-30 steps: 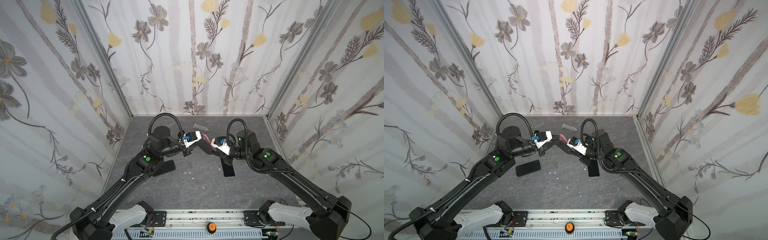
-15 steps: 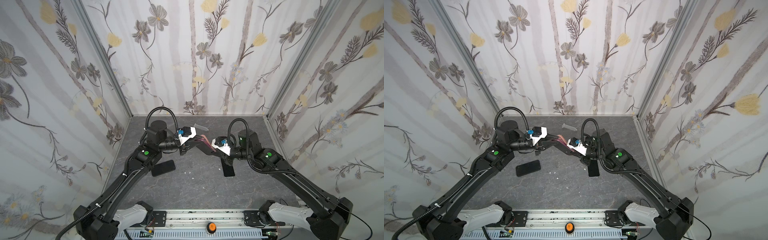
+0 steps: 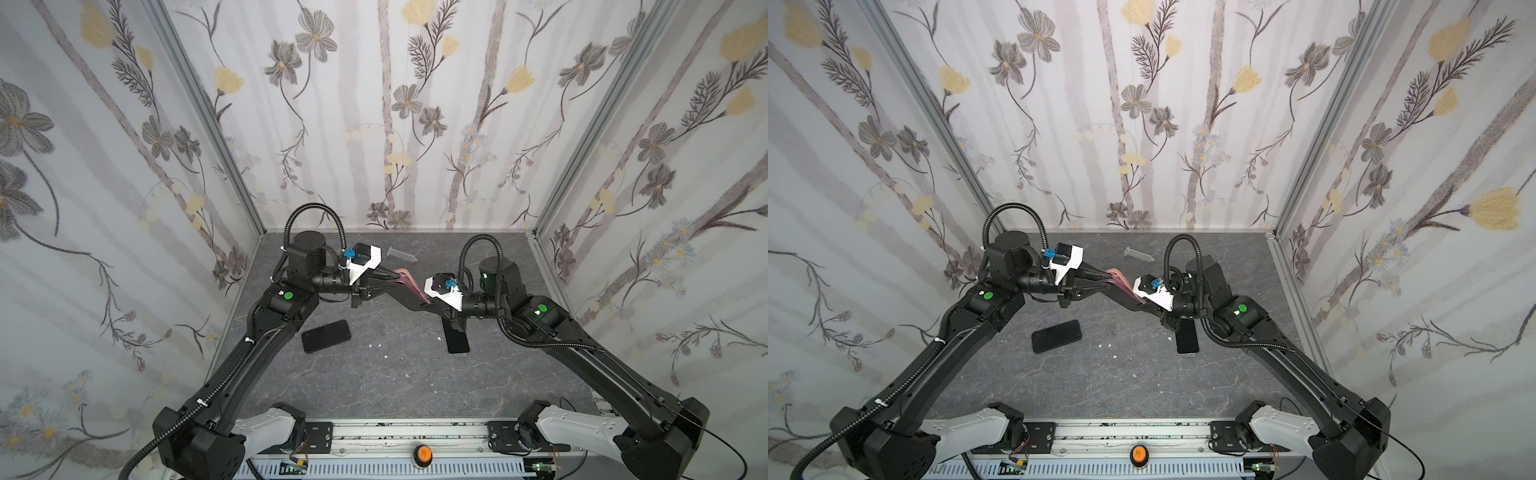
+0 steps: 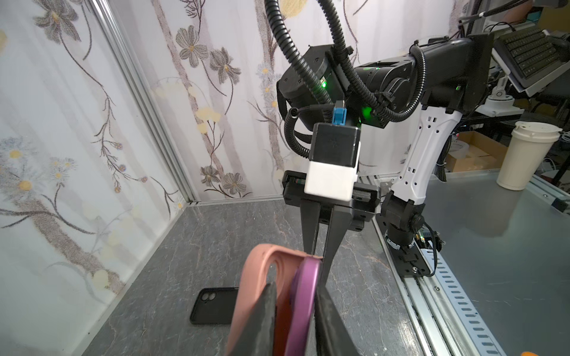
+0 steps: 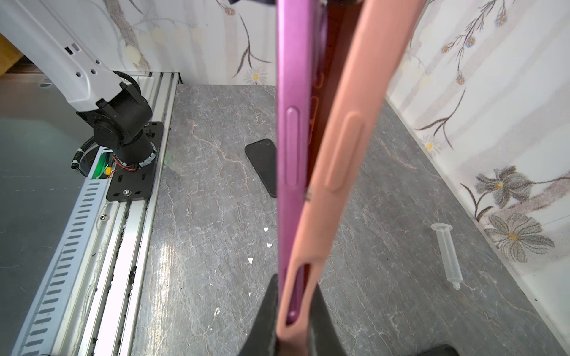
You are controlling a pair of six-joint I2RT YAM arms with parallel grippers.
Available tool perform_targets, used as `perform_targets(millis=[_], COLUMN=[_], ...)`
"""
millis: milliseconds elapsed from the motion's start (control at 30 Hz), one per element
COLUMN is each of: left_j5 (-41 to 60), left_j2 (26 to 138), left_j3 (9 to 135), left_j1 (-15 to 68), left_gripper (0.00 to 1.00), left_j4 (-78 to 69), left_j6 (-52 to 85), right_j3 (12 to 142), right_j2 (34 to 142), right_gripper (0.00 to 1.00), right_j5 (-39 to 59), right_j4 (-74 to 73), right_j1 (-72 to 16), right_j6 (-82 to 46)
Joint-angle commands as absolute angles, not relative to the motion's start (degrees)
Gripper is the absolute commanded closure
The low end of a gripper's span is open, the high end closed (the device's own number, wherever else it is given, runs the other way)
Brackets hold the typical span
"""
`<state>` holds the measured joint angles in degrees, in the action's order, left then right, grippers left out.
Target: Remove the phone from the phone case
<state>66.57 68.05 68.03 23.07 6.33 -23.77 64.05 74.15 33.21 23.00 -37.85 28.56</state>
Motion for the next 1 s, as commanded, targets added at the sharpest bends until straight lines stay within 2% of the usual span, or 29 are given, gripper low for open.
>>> perform_targets(millis=[0,267,333,467,600,900,967], left_j5=[68.36,70.99,71.66,72.17,72.24,68.88,68.55], left_j2=[68.71,69.61,69.61,69.43,69.26,69.17,69.18], left_j3=[68.71,68.9,69.08,69.25,69.6,72.11,72.58], left_j1=[22.24,22.15,22.15,21.97,21.68,21.4,21.27], left_gripper=[0.73,0.73,0.76,0.85,1.0,1.0,1.0], left_j4=[6.68,6.68,6.7,6.68,6.69,6.77,6.77], left_j6=[-22.49,-21.88,-21.71,-21.62,-21.79,-22.5,-22.5], right_j3=[64.71,64.59,64.5,64.34,64.32,64.21,63.87], right_j2=[73.25,73.28,73.39,73.5,73.89,75.78,75.87], right_gripper=[1.0,1.0,1.0,1.0,1.0,1.0,0.97], right_j5=[40.63,42.06,42.3,42.73,43.5,46.03,46.14], right_j4=[17.45,17.49,17.58,17.96,19.09,22.23,21.9], right_j1=[-37.97,-37.97,-37.97,-37.97,-37.97,-38.0,-38.06], right_j6=[30.27,30.31,30.24,30.54,31.1,32.08,31.85])
